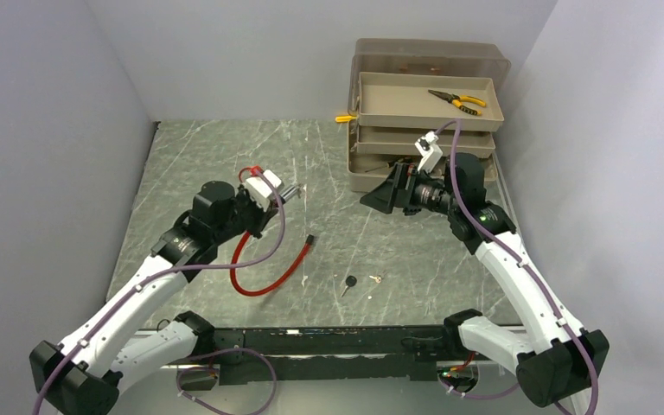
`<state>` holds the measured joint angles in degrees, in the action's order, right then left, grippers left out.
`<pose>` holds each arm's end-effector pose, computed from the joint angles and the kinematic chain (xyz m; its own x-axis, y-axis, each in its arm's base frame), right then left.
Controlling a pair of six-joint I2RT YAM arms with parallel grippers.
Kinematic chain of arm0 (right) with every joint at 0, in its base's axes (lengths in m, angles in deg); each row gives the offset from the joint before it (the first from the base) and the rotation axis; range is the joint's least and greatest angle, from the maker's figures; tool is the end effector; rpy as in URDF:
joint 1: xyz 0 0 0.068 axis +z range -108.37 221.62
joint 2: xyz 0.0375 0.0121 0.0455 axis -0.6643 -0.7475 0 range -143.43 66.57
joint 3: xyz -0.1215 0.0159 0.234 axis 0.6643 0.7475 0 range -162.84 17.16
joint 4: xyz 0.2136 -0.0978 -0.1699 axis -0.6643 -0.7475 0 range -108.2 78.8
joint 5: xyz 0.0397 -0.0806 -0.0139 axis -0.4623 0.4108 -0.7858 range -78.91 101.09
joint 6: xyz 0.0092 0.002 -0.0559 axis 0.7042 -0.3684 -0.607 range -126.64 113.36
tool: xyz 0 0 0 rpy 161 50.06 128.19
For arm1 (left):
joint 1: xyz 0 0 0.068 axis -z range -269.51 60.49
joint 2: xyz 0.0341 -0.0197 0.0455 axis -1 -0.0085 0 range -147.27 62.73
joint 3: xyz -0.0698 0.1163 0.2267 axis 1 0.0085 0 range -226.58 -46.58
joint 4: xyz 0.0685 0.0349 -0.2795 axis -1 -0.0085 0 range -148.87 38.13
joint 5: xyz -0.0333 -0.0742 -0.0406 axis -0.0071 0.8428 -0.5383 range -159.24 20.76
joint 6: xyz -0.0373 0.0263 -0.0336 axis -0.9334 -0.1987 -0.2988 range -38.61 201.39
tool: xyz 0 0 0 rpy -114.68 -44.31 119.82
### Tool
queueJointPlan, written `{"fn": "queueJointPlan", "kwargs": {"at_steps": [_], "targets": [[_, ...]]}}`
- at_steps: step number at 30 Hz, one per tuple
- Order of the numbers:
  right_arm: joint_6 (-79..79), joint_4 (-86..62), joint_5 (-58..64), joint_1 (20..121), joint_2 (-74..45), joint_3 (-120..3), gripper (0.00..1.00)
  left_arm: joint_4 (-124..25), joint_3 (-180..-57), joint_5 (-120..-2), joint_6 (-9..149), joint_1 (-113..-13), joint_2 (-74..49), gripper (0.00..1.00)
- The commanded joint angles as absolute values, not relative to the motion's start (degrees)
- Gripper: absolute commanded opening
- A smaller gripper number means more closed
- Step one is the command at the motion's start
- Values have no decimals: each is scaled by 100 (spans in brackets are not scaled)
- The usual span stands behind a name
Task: Unlock with the key
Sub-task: Unlock the lock.
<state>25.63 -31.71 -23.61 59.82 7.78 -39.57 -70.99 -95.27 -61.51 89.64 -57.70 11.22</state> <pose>0.2433 0.1037 0.3409 -0.7120 0.2280 -0.6641 -0.4446 0.5857 0.6777 0.2045 -0.1332 0.3172 -0.2239 0.3063 -0.9252 0.6675 0.7399 0.0834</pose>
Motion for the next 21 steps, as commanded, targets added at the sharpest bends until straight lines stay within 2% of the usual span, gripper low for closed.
{"fn": "queueJointPlan", "kwargs": {"at_steps": [1, 8, 16, 21], "targets": [[2452, -2961, -2299, 5979, 876, -3830, 98, -6807, -9485, -5884, 9518, -5818, 775, 3], [2488, -2823, -2360, 5979, 746, -3765, 98, -6795, -9876, -5062, 10501, -6115, -332, 4], [2487, -2779, -2282, 5998, 835, -3679, 98, -8206, -11879, -4577, 10824, -6262, -2236, 3], [2501, -2728, -2237, 6013, 935, -3491, 98, -8403, -12355, -4374, 10662, -6262, -2999, 7]]}}
